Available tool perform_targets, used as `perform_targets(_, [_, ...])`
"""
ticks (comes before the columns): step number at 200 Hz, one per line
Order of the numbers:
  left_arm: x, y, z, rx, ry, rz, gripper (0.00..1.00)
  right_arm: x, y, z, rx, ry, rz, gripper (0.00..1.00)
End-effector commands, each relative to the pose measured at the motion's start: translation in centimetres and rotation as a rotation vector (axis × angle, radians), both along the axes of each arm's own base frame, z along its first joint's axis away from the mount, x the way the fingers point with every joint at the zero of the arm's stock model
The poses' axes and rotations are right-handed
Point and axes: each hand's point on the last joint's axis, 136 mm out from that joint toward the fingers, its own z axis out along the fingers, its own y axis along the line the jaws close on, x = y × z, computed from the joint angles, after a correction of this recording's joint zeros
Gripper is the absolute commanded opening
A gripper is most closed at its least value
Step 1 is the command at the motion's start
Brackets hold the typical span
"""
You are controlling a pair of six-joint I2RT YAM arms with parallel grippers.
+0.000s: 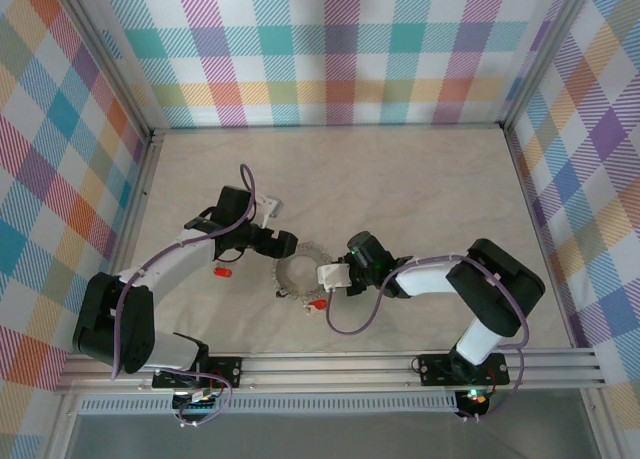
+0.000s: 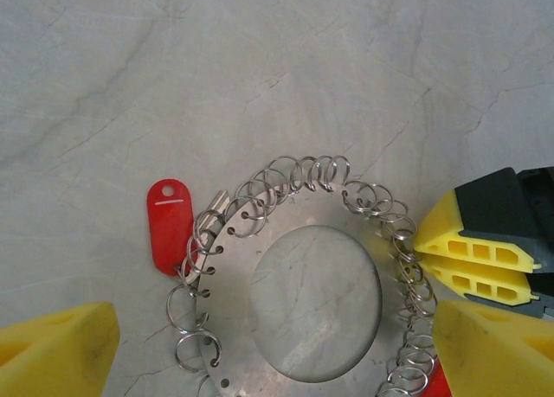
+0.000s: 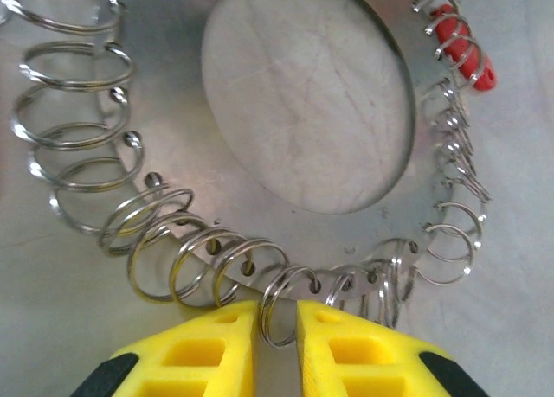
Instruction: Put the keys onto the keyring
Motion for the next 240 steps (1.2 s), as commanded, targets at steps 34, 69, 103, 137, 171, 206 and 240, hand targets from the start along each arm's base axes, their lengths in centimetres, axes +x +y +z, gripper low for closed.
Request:
perform_targets(34, [0.2,0.1,0.7,-0.010,0.003,0.001,0.93,3.5,-0.5,0.8,-0.004,-0.140,-0.125,0.18])
perform_targets(69, [0.2,0.0,0.6,-0.011,0.005,-0.002,0.93,3.5,-0.6,0.6,0.002,-0.138,-0.131,0.17])
perform_targets(103, [0.2,-0.1,0.7,-0.014,0.003,-0.008,0.93,2.2,-0.2,0.5,0.013,-0.081,-0.084,0.18])
perform_targets(137, [0.1,-0.1,0.6,-0.013,0.007,-0.010,0.93,1.8,-1.0,0.4,-0.018,-0.083,-0.077,0.22])
perform_targets(171, [0.1,-0.1,0.7,-0.015,0.007,-0.012,0.93,0.6,-1.3,0.3,-0.036,-0.094,-0.005,0.23])
perform_targets(206, [0.0,-0.1,0.8,-0.013,0.004,-0.017,0.93,0.5,-1.1,0.2,-0.029,-0.122,0.024,0.21])
perform_targets(240, [0.0,-0.1,0.8,-0.012,0.001,-0.018,0.93,0.7,-0.8,0.3,-0.020,-0.139,0.028,0.22])
